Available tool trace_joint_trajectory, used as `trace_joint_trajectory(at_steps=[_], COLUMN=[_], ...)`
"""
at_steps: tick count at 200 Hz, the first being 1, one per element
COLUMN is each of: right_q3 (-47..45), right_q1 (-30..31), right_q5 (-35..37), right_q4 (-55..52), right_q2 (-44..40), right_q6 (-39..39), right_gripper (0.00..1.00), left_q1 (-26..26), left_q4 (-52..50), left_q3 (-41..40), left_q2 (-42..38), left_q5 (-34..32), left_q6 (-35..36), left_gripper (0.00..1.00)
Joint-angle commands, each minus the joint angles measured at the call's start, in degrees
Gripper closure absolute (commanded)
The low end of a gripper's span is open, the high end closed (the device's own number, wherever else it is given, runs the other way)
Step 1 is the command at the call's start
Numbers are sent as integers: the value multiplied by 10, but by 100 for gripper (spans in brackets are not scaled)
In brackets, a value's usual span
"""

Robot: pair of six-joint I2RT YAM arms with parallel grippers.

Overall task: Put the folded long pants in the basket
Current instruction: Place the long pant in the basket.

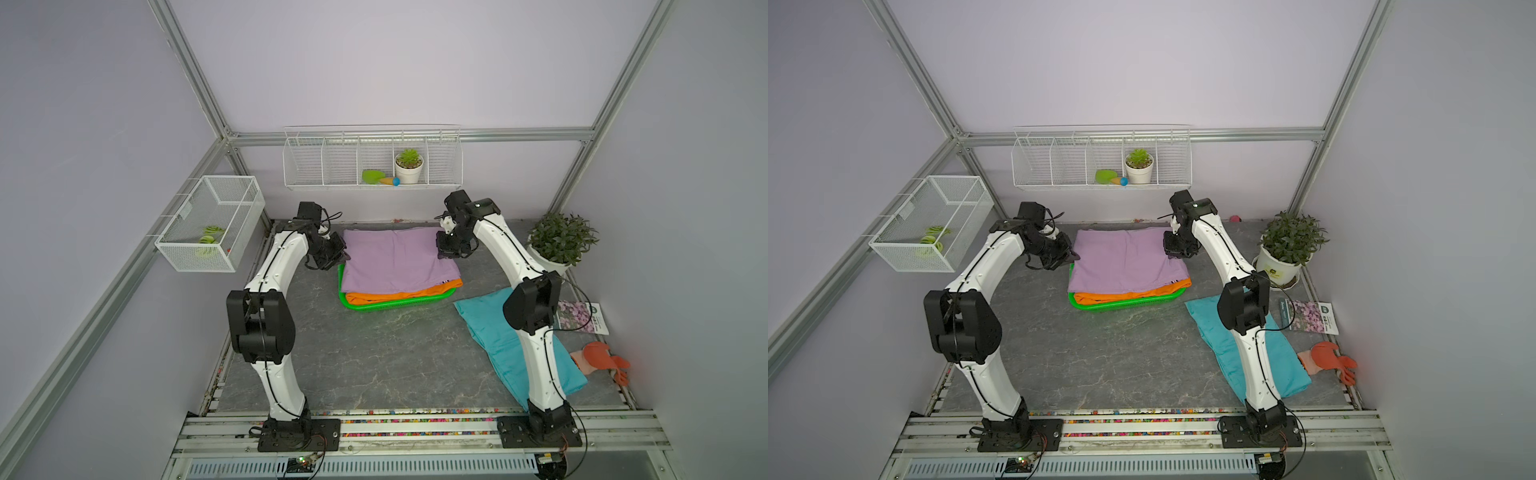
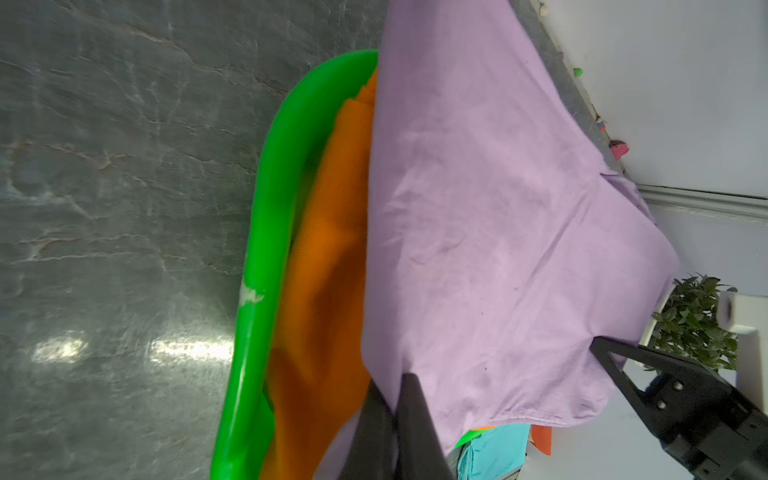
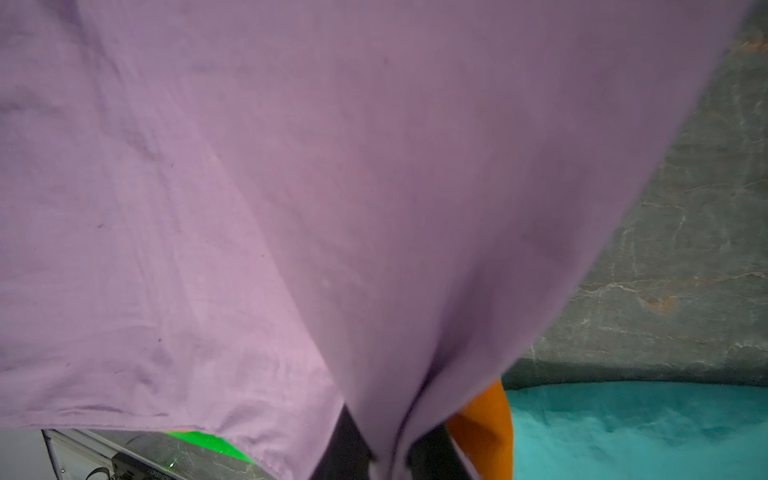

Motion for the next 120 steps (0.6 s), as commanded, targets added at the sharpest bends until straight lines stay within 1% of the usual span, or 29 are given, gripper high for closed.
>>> trace_joint_trajectory(at_steps=[1, 26, 53, 95, 107, 120], right_q3=[21, 20, 20, 20, 18, 16], right_q1=[-13, -13, -20, -30, -30, -30], right_q5=[-13, -20, -9, -28, -29, -29], right_q4=[-22, -25, -30, -50, -52, -51], right_q2=[7, 2, -38, -82, -81, -74], right_q6=[16, 11, 5, -1, -5, -8], right_gripper=[100, 100, 100, 100, 100, 100], left_q1=[3, 6, 7, 7, 8, 10], left_q4=[15, 16, 19, -8, -13, -15], left_q3=[3, 5, 1, 9, 7, 3], left_q2=[20, 32, 9, -22, -30, -32], left_q5=[29, 64, 100, 151, 149, 130], left_q6=[17, 15, 12, 5, 9, 12], left_gripper=[100, 100, 100, 100, 100, 100])
